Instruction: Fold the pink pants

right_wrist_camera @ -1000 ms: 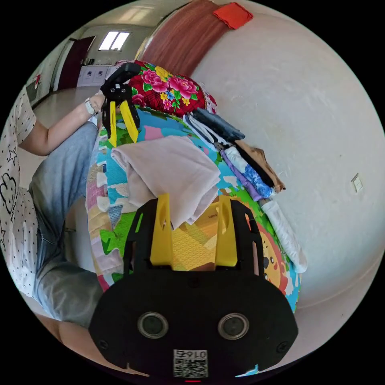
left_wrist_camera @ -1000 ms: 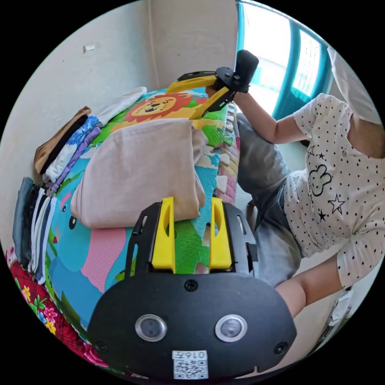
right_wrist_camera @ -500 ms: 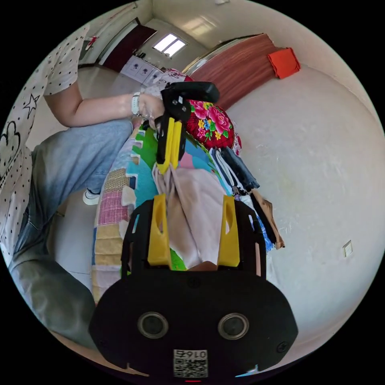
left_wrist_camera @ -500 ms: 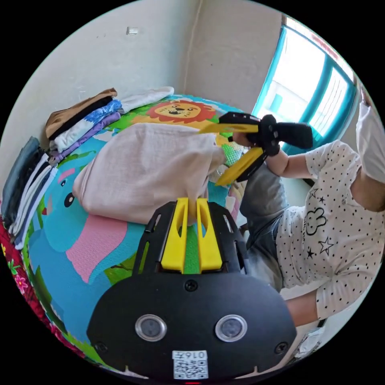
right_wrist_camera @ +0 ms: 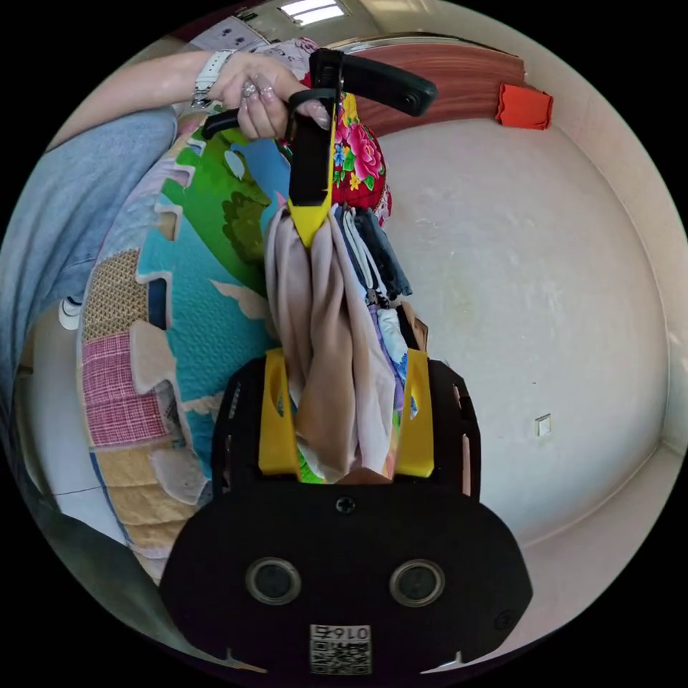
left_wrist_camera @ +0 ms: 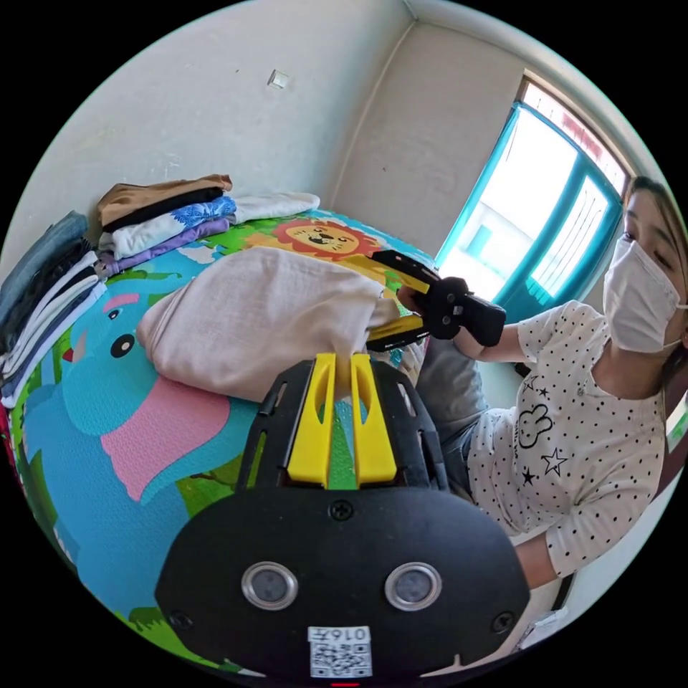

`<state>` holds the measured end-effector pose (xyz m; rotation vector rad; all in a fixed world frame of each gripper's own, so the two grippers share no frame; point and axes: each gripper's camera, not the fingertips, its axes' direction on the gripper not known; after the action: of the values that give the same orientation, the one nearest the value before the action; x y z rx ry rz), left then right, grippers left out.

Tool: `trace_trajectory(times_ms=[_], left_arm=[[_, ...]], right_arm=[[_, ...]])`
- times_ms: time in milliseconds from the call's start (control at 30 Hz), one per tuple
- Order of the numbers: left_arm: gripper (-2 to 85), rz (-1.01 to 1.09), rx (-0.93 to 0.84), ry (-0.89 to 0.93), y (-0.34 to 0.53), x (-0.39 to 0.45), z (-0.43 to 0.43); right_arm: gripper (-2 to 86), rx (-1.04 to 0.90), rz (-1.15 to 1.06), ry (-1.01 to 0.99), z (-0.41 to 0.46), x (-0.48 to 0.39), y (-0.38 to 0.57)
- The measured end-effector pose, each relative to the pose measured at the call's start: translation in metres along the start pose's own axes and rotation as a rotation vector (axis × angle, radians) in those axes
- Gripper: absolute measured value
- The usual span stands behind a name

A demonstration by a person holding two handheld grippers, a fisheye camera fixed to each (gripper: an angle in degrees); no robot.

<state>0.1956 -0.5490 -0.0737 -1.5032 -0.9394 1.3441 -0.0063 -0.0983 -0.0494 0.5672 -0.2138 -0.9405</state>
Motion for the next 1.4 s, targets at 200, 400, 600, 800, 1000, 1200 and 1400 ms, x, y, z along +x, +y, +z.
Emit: trace_trajectory(times_ms=[200,400,600,800,1000,1200,1400], left_arm=[[9.5,0.057,0.037,-0.035,0.004,0.035,-0.016],[16.1,0.347,0.209,-0.305,0.008,0.137,-0.036],[18.9,0.415,-0.097,-0.570,-0.015,0.196,0.040],[18.0,0.404,-0.117,-0.957,-0.023,0.251,0.088],[11.4,0.284,-0.100,-1.118,-0.028,0.257,0.089],[5.7,0.200,-0.019,-0.899,-0.033,0.242,0.038],[5.0,0.009,0.084,-0.591,-0.041,0.207,-0.004]], right_arm=[[9.4,-0.028,-0.049,-0.064,0.012,0.010,0.018],[8.3,-0.086,0.220,-0.320,0.034,0.063,0.024],[8.1,-0.137,0.486,-0.504,0.062,0.104,0.041],[8.0,-0.130,0.651,-0.598,0.081,0.127,0.061],[7.9,-0.100,0.600,-0.547,0.075,0.124,0.058],[8.9,-0.025,0.497,-0.531,0.066,0.113,0.048],[19.3,0.037,0.347,-0.459,0.045,0.084,0.021]])
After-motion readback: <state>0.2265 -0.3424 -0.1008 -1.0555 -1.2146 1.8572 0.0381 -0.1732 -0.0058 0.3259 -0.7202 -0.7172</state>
